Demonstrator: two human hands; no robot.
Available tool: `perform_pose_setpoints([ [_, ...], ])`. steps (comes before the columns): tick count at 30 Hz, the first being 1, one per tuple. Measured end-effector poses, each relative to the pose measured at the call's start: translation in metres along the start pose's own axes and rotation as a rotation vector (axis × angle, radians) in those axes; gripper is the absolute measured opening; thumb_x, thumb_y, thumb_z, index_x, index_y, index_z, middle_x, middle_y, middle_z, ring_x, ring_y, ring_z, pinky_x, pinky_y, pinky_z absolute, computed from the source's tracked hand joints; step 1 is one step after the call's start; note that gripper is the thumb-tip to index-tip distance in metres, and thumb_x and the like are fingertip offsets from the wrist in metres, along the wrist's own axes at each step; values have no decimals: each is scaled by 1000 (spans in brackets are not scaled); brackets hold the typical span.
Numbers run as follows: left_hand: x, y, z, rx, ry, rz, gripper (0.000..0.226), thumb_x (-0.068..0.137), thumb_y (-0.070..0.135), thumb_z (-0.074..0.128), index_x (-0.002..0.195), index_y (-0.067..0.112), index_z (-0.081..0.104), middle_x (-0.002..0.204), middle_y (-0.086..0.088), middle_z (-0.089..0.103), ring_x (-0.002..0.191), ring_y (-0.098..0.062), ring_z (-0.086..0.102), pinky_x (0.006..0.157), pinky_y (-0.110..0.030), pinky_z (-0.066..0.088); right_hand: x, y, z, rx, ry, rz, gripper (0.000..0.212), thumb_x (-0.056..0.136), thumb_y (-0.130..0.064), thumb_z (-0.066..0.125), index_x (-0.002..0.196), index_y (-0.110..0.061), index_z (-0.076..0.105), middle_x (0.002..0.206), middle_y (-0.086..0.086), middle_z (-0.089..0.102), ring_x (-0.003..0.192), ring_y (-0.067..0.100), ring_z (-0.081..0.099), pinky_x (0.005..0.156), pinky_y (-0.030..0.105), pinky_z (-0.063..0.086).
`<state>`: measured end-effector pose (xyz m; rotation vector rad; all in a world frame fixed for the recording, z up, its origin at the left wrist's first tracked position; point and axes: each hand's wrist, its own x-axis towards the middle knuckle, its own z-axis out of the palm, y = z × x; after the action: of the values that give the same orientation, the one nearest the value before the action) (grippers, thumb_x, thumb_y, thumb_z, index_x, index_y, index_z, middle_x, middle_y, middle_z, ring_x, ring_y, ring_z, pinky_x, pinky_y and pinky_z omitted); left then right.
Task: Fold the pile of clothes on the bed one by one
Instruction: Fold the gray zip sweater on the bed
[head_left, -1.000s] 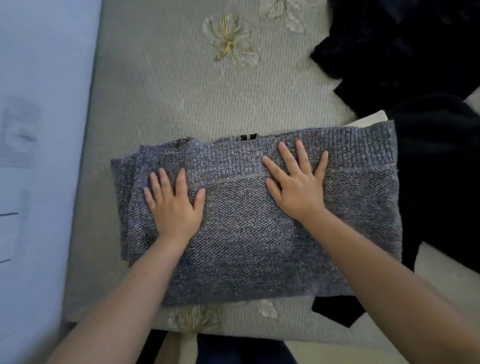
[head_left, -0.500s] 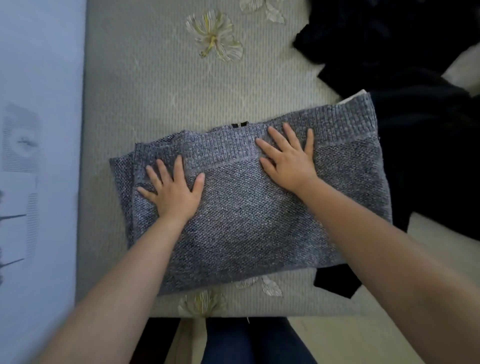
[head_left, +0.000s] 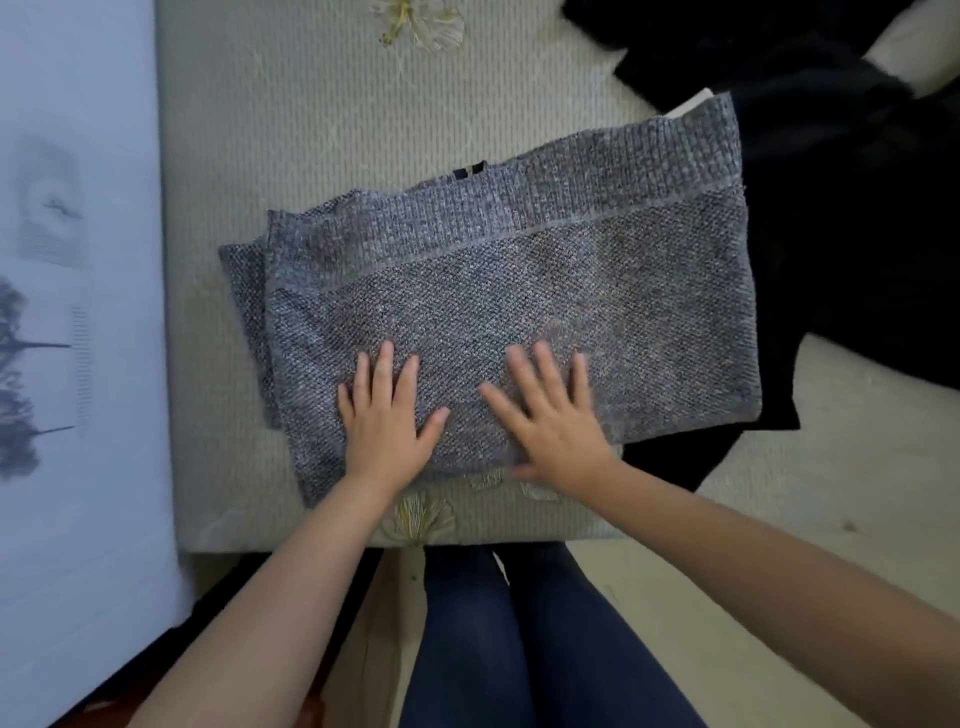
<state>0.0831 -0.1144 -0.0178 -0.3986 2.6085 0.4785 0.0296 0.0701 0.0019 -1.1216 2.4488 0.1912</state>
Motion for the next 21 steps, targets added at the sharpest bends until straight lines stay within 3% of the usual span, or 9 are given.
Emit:
perform_pose_setpoints([
  [1,1,1,-2,-6,13,5,64,90,44,45,144,16,23,155,-7,3,142,-29,-1,112,-50,3,0,-9,7,-64,-99,-88,109,76,-53,63,141,-22,-19,141,19,-37,129,38,-32,92,63,-24],
  [2,0,0,-5,-7,27,12,61,91,41,45,143,17,26,155,-7,7,141,-28,3,112,-49,7,1,-16,11,-155,-153,-147,99,85,-45,54,139,-20,-24,141,16,-40,128,34,-36,90,61,-28],
  [4,-1,-6,-11,0,52,25,55,93,37,44,142,18,30,154,-5,13,141,-27,9,111,-46,12,6,-21,16,-238,-175,-180,78,96,-34,41,143,-15,-19,151,13,-24,137,31,-22,91,58,-25],
  [8,-4,-26,-23,21,68,-18,51,94,29,45,142,17,32,152,-10,19,141,-29,11,113,-42,12,7,-17,12,-103,-180,-152,54,100,-17,29,146,-6,3,155,13,1,142,29,-3,110,48,-12],
  [12,-9,-22,-39,-68,31,-106,49,94,20,45,140,8,33,146,-17,30,134,-32,26,110,-42,23,-15,11,-17,-43,-112,-219,59,95,-10,41,146,-14,12,155,3,9,143,20,2,109,35,-13],
  [16,-11,19,-55,-47,40,40,35,94,20,43,125,5,50,121,-16,55,112,-30,51,87,-38,42,-62,73,-46,-87,-87,-376,56,91,-10,45,143,-20,28,152,-2,23,143,20,9,107,37,-14],
  [19,-8,63,-68,-98,122,221,27,92,14,47,112,1,59,109,-17,62,101,-31,58,80,-37,44,-110,117,-56,-214,-50,-474,61,49,-10,83,107,-25,69,118,-8,64,120,22,52,105,47,29],
  [20,-6,78,-71,-99,124,281,27,91,13,49,111,0,60,107,-18,63,98,-32,58,78,-36,44,-128,133,-48,-215,-38,-453,54,46,-11,84,97,-26,73,110,-10,68,120,15,52,108,44,28],
  [21,-2,92,-71,-80,109,341,26,91,13,49,110,-1,60,106,-19,63,97,-32,58,77,-36,43,-147,148,-42,-193,-89,-381,37,59,-13,78,93,-26,74,109,-10,68,129,5,40,114,40,15],
])
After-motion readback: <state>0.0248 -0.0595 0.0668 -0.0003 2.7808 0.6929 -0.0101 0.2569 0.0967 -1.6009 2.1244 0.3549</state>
